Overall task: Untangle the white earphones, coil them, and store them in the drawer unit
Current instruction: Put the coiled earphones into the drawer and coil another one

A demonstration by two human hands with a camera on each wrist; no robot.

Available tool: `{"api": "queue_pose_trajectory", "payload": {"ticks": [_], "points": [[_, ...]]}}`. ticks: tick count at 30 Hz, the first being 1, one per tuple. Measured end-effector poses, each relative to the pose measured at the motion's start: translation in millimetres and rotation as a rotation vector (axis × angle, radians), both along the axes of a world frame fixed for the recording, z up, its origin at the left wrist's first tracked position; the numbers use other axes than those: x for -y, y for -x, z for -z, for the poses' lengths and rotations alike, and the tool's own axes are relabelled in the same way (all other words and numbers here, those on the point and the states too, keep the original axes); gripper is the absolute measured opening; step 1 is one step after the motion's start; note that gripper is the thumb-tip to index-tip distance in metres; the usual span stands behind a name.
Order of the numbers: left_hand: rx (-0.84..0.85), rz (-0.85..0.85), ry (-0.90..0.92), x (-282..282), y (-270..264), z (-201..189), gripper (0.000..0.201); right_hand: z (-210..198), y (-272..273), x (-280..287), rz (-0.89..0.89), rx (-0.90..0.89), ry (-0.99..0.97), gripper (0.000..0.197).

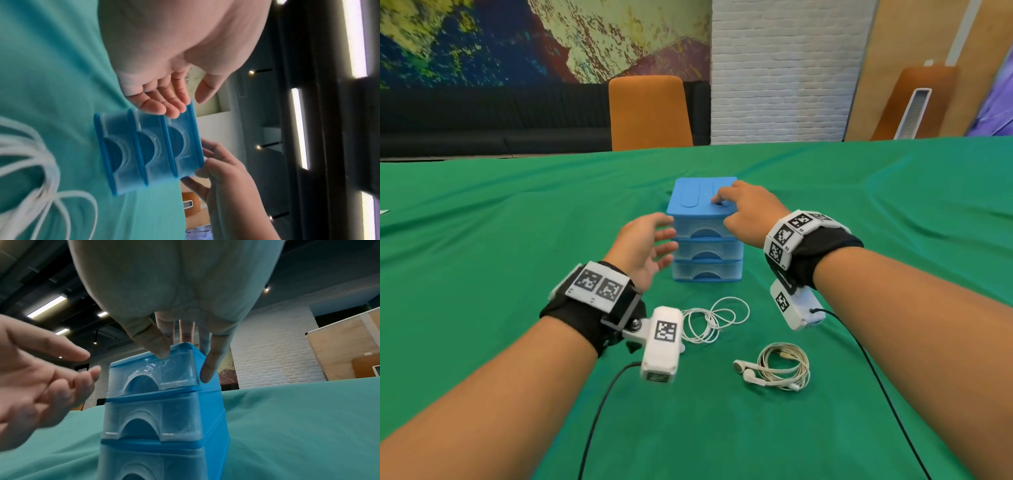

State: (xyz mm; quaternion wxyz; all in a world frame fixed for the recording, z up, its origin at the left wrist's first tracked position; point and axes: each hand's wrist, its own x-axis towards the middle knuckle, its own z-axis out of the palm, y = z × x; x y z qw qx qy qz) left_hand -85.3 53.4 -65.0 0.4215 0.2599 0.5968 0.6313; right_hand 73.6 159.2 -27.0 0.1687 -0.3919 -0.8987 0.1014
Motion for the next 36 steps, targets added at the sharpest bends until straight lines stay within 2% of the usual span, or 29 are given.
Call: {"api": "queue_pose_trajectory", "payload": {"ticks": [1,3,6,9,10,12,13,15,18,26,32,36], "points": [[0.118,0.018,0.024,2,-5,3,0.006,-1,0,0,0.002,0.001,-0.005,0.048],[0.235,0.057,0.063,5,-15,12,0.009,-1,0,1,0.002,0.003,-0.015,0.049],[0.352,0.083,0.089,4,-32,22,0.018,-2,-1,1,0.003,0.007,-0.011,0.050],[0.450,0.070,0.048,0,-47,22,0.034,-1,-1,2,0.005,0.005,-0.013,0.051],[0.466,0.064,0.033,-2,-50,20,0.033,-1,-1,2,0.006,0.004,-0.014,0.051],[0.482,0.040,0.014,-6,-53,16,0.025,0,-1,2,0.007,0.001,-0.013,0.051],[0.495,0.029,0.000,-7,-54,15,0.027,0,-2,2,0.007,0.003,-0.014,0.052],[0.514,-0.018,-0.035,-10,-53,17,0.045,0,-2,1,0.009,0.004,-0.020,0.052],[0.498,-0.041,-0.039,-5,-55,21,0.054,-1,-1,0,0.013,0.006,-0.026,0.052],[0.514,0.041,-0.018,32,-61,33,0.055,-4,0,1,0.032,0.036,-0.034,0.054],[0.526,0.132,0.019,64,-63,32,0.042,-3,1,3,0.044,0.034,-0.014,0.055],[0.520,0.117,0.028,75,-63,37,0.054,-3,1,5,0.043,0.030,-0.012,0.056]]}}
